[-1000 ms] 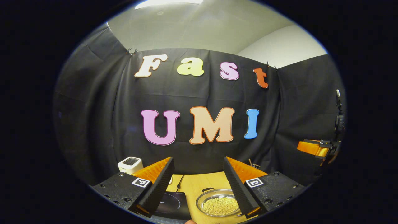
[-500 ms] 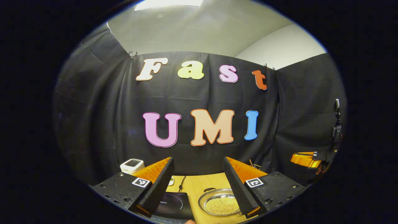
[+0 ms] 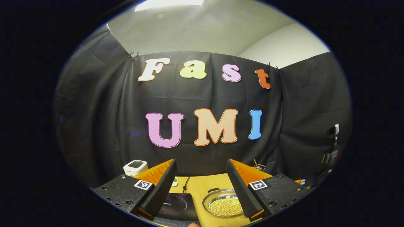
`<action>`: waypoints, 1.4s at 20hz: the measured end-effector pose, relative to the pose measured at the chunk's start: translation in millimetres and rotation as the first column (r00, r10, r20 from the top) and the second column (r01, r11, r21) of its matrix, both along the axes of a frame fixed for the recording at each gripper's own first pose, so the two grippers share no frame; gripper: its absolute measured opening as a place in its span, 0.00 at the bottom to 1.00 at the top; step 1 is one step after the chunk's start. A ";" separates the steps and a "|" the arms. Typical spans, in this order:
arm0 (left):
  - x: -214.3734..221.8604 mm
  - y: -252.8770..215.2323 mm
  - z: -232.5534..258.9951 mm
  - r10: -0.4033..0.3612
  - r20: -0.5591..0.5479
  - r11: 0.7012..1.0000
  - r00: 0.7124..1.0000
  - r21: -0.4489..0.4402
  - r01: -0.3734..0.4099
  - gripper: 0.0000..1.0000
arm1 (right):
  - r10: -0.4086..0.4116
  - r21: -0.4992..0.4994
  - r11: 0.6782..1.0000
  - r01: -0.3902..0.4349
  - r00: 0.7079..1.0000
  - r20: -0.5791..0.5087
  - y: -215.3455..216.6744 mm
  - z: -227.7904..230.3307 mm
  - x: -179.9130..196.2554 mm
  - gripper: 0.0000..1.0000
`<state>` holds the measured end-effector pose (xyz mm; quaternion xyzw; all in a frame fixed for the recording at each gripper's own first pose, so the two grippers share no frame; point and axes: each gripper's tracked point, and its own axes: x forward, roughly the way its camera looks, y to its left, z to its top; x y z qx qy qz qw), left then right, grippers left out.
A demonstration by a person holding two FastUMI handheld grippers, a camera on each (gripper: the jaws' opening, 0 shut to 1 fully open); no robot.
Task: First push the handle of the pot to place it horizontally, then grasp the pot with both hands and set it on the induction cooktop.
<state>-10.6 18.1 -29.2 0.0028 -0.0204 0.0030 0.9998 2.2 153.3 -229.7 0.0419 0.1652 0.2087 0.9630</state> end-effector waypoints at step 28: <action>-8.3 15.3 -34.9 0.008 -0.033 1.000 0.999 0.000 -0.008 0.96 | 0.068 0.026 0.998 -0.063 0.905 -0.420 56.6 -192.4 -33.0 0.03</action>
